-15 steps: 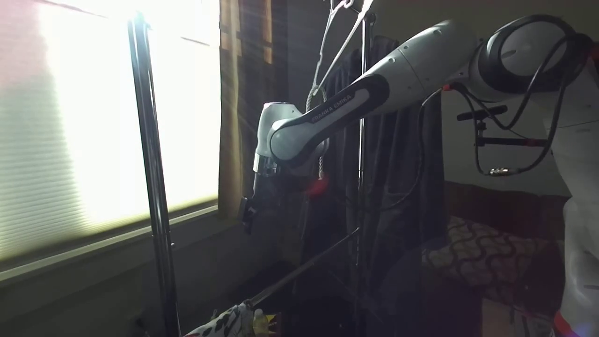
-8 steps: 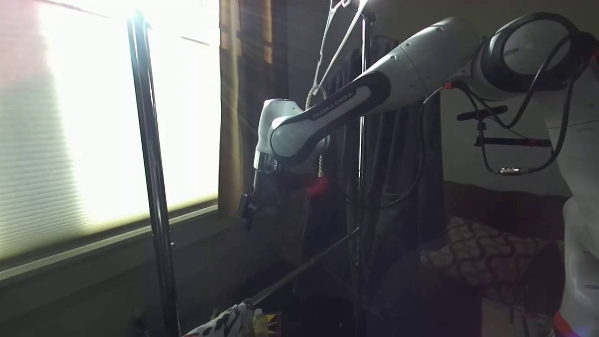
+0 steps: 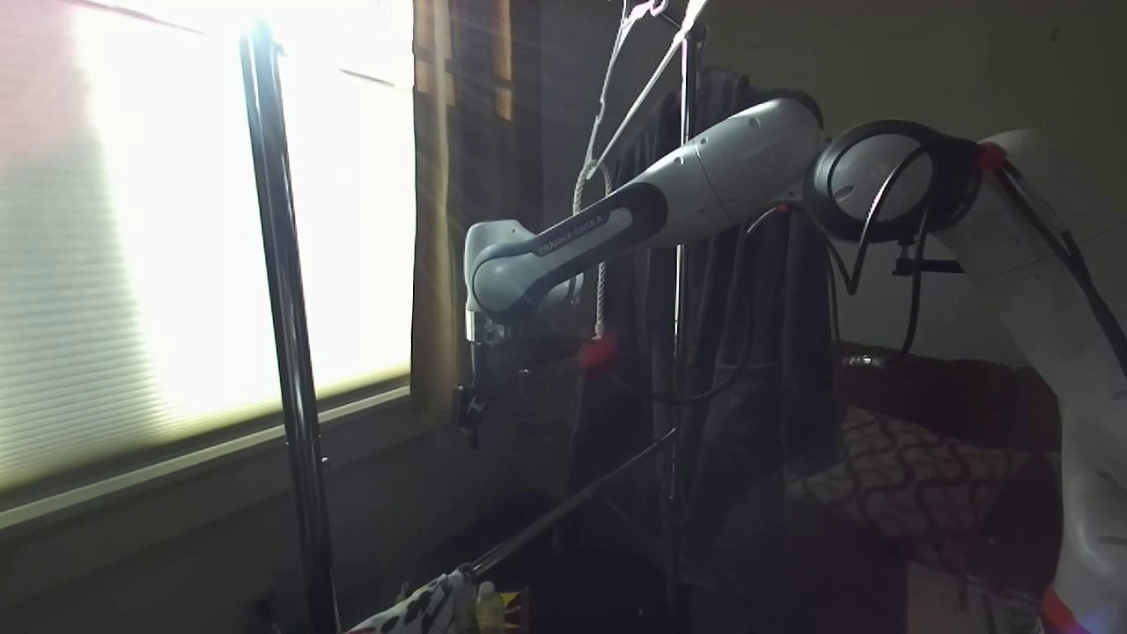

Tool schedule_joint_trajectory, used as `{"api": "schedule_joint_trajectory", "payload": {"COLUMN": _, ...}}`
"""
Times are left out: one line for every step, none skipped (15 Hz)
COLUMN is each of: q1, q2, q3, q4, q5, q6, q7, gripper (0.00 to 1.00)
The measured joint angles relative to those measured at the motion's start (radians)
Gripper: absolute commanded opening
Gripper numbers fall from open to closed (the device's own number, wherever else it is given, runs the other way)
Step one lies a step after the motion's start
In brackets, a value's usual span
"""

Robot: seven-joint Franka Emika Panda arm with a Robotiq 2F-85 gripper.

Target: Put the water bottle inside the pocket of the robe

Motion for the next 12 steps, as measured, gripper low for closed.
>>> {"api": "schedule_joint_trajectory", "payload": {"q1": 0.001, "q2": 0.052, "q3": -0.001, "q4": 0.052, "q5": 0.000, "q6": -0.041, "q7": -0.012, "gripper": 1.00}}
{"api": "schedule_joint_trajectory", "payload": {"q1": 0.004, "q2": 0.102, "q3": -0.001, "q4": 0.101, "q5": 0.000, "q6": -0.080, "q7": -0.026, "gripper": 1.00}}
{"api": "schedule_joint_trajectory", "payload": {"q1": 0.007, "q2": 0.154, "q3": -0.001, "q4": 0.150, "q5": 0.001, "q6": -0.118, "q7": -0.041, "gripper": 1.00}}
{"api": "schedule_joint_trajectory", "payload": {"q1": 0.009, "q2": 0.205, "q3": -0.001, "q4": 0.198, "q5": 0.001, "q6": -0.153, "q7": -0.054, "gripper": 1.00}}
{"api": "schedule_joint_trajectory", "payload": {"q1": 0.011, "q2": 0.254, "q3": -0.001, "q4": 0.245, "q5": 0.001, "q6": -0.181, "q7": -0.067, "gripper": 1.00}}
{"api": "schedule_joint_trajectory", "payload": {"q1": 0.012, "q2": 0.302, "q3": -0.001, "q4": 0.291, "q5": 0.002, "q6": -0.205, "q7": -0.078, "gripper": 1.00}}
{"api": "schedule_joint_trajectory", "payload": {"q1": 0.011, "q2": 0.347, "q3": -0.001, "q4": 0.337, "q5": 0.005, "q6": -0.239, "q7": -0.092, "gripper": 1.00}}
{"api": "schedule_joint_trajectory", "payload": {"q1": 0.008, "q2": 0.388, "q3": -0.001, "q4": 0.383, "q5": 0.012, "q6": -0.284, "q7": -0.110, "gripper": 1.00}}
{"api": "schedule_joint_trajectory", "payload": {"q1": 0.005, "q2": 0.423, "q3": -0.001, "q4": 0.424, "q5": 0.018, "q6": -0.315, "q7": -0.125, "gripper": 1.00}}
{"api": "schedule_joint_trajectory", "payload": {"q1": 0.002, "q2": 0.446, "q3": -0.001, "q4": 0.453, "q5": 0.022, "q6": -0.330, "q7": -0.133, "gripper": 1.00}}
{"api": "schedule_joint_trajectory", "payload": {"q1": 0.001, "q2": 0.459, "q3": -0.001, "q4": 0.472, "q5": 0.024, "q6": -0.336, "q7": -0.139, "gripper": 1.00}}
{"api": "schedule_joint_trajectory", "payload": {"q1": 0.000, "q2": 0.464, "q3": -0.001, "q4": 0.483, "q5": 0.025, "q6": -0.339, "q7": -0.141, "gripper": 1.00}}
